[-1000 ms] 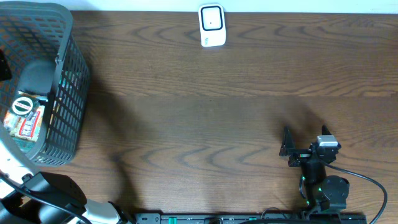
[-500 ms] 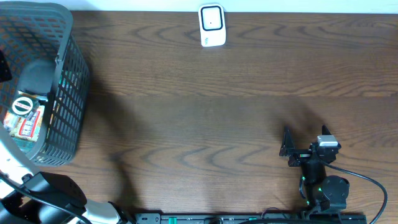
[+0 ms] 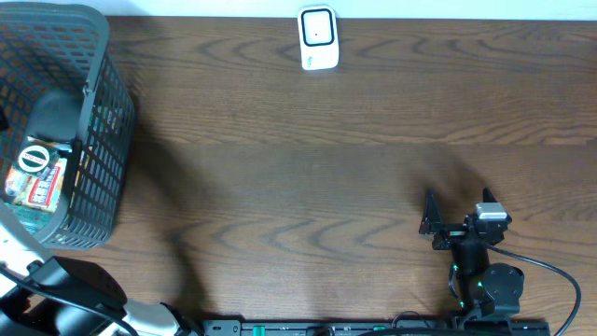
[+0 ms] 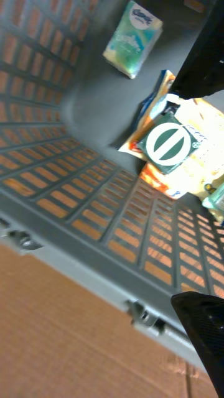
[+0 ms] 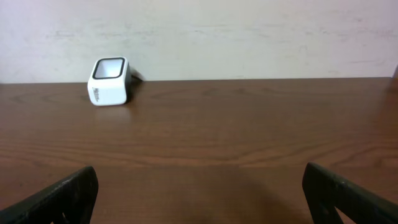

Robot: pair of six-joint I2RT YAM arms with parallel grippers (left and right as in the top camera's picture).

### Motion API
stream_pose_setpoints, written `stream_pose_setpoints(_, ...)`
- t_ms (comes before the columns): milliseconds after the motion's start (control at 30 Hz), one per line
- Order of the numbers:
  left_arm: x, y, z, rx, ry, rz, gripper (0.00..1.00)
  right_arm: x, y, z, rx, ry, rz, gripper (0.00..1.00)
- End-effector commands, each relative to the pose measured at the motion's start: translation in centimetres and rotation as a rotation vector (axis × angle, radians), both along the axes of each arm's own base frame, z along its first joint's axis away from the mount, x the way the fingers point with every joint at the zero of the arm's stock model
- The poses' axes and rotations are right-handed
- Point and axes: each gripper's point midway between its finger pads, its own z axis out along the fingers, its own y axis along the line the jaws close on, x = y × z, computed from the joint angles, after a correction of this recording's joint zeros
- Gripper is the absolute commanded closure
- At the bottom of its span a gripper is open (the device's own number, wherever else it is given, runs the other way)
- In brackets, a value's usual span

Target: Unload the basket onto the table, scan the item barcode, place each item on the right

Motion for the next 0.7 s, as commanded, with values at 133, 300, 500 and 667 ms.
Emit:
stream_pose_setpoints(133,0.4,0.4,-2.1,-0.042,0.027,0.012,0.02,0.0,0.3,-0.1,0.014,0.001,0.014,0.01)
stream_pose_setpoints(300,0.7,0.7,-5.8,-0.107,0.094,0.013,0.02,0.0,0.3,-0.1,0.014,0.002,0.014,0.01)
stream_pose_setpoints(500,0.6,-1.6,-11.8,-0.296,0.187,-0.04,0.02,0.0,0.3,-0.1,0.014,0.001,0.014,0.01)
stream_pose_setpoints(667,-0.5,-2.6,-15.0,-0.366,0.265,-0.034,0.04,0.0,0.3,-0.1,0.014,0.001,0.014,0.01)
